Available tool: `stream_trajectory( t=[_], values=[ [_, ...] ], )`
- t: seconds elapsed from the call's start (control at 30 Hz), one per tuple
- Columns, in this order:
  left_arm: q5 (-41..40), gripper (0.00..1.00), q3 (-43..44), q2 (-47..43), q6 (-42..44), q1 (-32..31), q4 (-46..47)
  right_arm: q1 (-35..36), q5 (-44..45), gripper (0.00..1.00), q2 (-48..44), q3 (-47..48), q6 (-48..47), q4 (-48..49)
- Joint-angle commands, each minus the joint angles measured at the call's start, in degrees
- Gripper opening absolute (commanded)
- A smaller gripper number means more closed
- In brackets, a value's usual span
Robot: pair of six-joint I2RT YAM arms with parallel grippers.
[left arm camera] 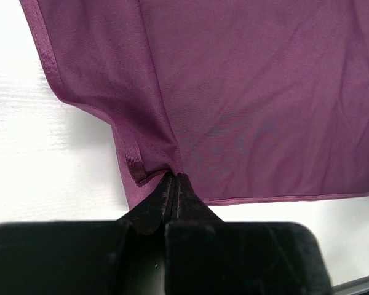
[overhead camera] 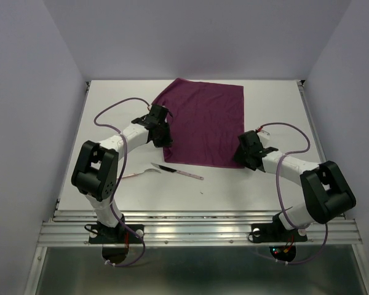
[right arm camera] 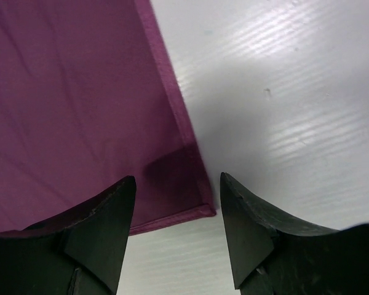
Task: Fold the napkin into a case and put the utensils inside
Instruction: Flatten out the crumpled napkin at the center of the board.
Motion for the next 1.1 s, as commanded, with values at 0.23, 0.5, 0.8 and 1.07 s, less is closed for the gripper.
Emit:
stream_trajectory(
  t=[0.23, 0.5, 0.8, 1.07],
  values=[
    [-0.78, 0.00, 2.74, 0.36, -0.02, -0.04, -0.33, 2.02, -2.90, 0.59, 8.20, 3.80, -3.15, -1.02],
    [-0.69, 0.00, 3.36, 1.24, -0.11, -0.13, -0.50, 3.08, 0.28, 0.59, 6.81, 1.96, -2.44, -6.30],
    [-0.78, 0.00, 3.71, 1.85, -0.37, -0.48, -0.59, 4.14, -1.48, 0.63, 0.92, -0.24, -2.71, -10.34],
    [-0.69, 0.00, 4.23, 2.56, -0.63, -1.09, -0.68, 4.67, -2.88, 0.58, 2.14, -0.94, -2.80, -9.03]
  ],
)
